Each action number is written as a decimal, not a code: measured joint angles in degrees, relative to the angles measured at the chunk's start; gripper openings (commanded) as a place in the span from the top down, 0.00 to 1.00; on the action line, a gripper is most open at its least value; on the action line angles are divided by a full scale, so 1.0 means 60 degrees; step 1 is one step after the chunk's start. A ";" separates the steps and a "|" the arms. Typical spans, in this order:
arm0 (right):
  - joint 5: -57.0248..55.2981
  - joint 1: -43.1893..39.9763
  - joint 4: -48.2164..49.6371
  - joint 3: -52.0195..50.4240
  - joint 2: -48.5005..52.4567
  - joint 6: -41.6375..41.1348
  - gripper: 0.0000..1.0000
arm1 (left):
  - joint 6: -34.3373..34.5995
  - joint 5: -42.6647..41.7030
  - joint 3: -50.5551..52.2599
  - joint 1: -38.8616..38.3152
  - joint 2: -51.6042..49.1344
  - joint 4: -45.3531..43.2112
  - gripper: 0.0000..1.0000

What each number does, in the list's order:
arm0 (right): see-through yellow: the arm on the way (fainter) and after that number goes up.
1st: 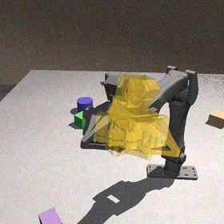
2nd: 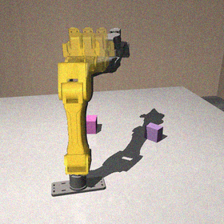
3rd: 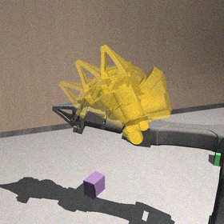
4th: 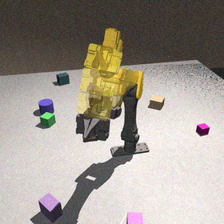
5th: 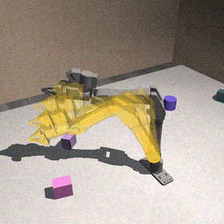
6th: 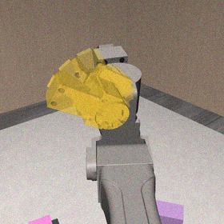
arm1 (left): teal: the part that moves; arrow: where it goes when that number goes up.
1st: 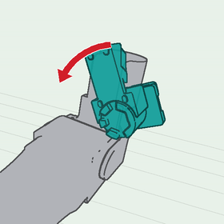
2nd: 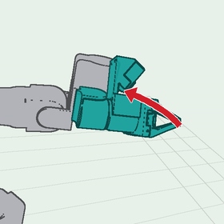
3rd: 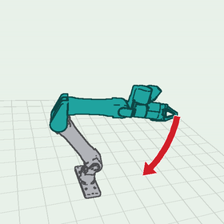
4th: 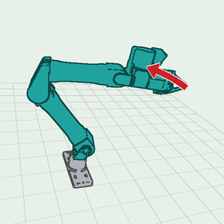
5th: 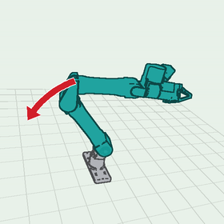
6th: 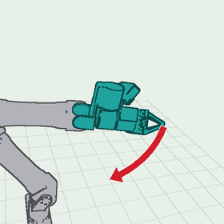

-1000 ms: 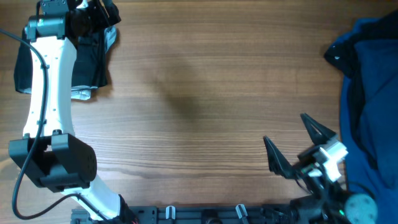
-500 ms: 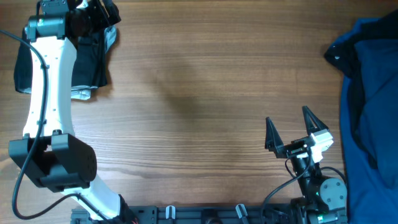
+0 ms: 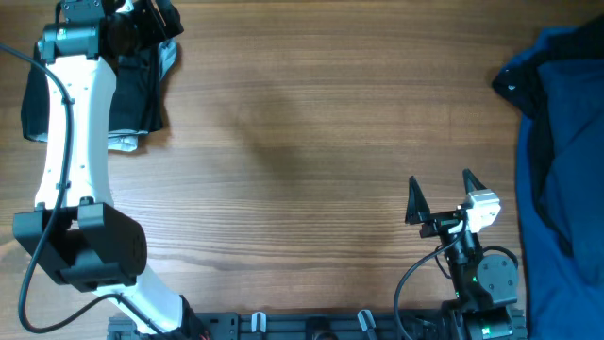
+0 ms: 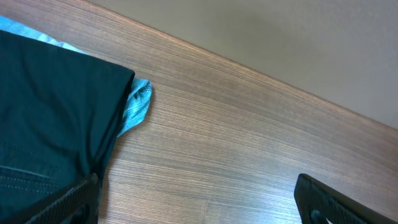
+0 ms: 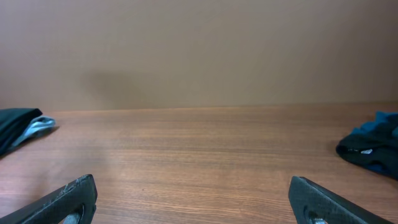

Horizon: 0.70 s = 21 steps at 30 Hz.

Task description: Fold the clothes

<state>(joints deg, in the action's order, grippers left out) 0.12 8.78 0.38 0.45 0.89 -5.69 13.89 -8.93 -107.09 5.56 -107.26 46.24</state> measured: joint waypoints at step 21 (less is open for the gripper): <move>-0.0036 0.0000 0.0004 0.0000 0.0000 0.0109 0.00 | 0.0000 0.0004 0.0000 0.0000 0.0000 0.0004 0.00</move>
<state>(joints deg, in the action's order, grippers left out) -0.10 8.78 0.40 0.45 0.89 -5.04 13.89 -8.91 -107.09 5.56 -107.26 46.26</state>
